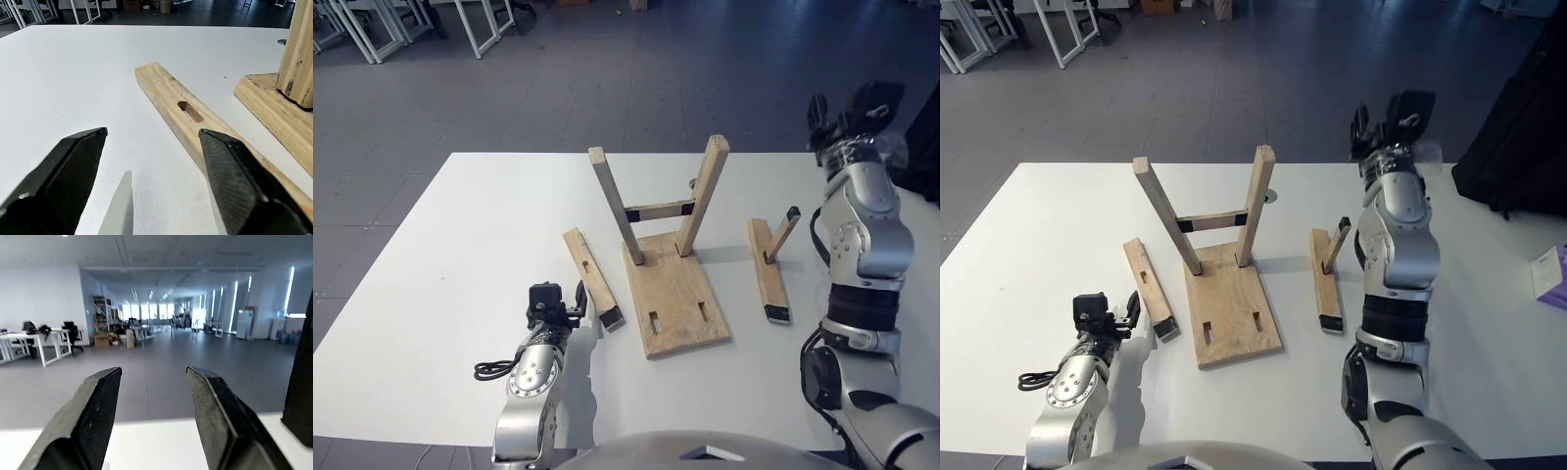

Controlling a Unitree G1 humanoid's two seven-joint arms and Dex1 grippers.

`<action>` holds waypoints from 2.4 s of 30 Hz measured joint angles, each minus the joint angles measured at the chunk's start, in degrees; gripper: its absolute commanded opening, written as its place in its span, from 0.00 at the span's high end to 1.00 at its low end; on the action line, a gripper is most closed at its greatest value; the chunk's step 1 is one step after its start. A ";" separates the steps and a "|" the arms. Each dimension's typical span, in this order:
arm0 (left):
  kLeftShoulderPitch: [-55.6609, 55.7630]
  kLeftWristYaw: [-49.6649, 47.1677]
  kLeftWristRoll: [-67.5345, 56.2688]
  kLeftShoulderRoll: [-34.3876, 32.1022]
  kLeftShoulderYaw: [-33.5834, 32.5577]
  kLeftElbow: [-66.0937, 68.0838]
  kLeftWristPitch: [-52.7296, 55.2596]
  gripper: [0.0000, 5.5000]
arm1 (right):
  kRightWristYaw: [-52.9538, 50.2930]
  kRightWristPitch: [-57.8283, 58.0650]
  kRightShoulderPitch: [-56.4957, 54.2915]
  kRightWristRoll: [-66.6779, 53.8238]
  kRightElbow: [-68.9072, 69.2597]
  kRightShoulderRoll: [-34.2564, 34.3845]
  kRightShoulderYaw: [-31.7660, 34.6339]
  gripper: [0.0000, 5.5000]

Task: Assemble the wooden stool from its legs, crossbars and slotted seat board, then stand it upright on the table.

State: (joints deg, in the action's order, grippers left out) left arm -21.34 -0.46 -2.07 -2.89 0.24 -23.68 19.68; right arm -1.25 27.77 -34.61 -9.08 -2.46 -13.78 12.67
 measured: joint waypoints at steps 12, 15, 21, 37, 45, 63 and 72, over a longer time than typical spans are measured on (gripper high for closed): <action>0.89 0.28 0.43 0.00 0.04 0.68 0.00 0.37 | -2.63 -0.75 5.68 -1.31 5.85 1.99 4.21 0.52; 0.80 0.46 0.46 -0.01 -0.01 0.77 -0.01 0.37 | -3.53 -0.78 4.41 -1.30 17.57 0.13 5.03 0.43; -1.04 0.23 0.68 0.13 -0.43 0.50 -0.11 0.37 | -5.22 12.80 39.70 -1.83 45.23 6.77 -7.00 0.25; 0.70 1.27 1.12 -1.18 -0.57 0.96 -0.67 0.37 | 0.74 15.12 50.06 0.38 29.13 4.98 -11.90 0.44; 7.01 1.42 -4.78 -2.10 -8.29 -1.15 7.97 0.37 | 2.57 15.40 45.86 -0.04 25.03 3.19 -6.68 0.63; 30.70 31.66 -97.77 -26.43 -14.43 2.32 41.42 0.22 | 27.84 33.00 18.37 -62.85 40.20 -7.33 -1.24 0.63; 31.88 32.82 -96.72 -28.69 -11.91 3.82 40.57 0.28 | 25.09 33.24 20.97 -70.17 42.81 -11.76 -8.64 0.63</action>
State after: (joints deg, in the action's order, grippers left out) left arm 10.54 32.36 -98.79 -31.57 -11.67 -19.86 60.25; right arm 23.84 61.00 -13.64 -79.24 40.35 -25.54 4.03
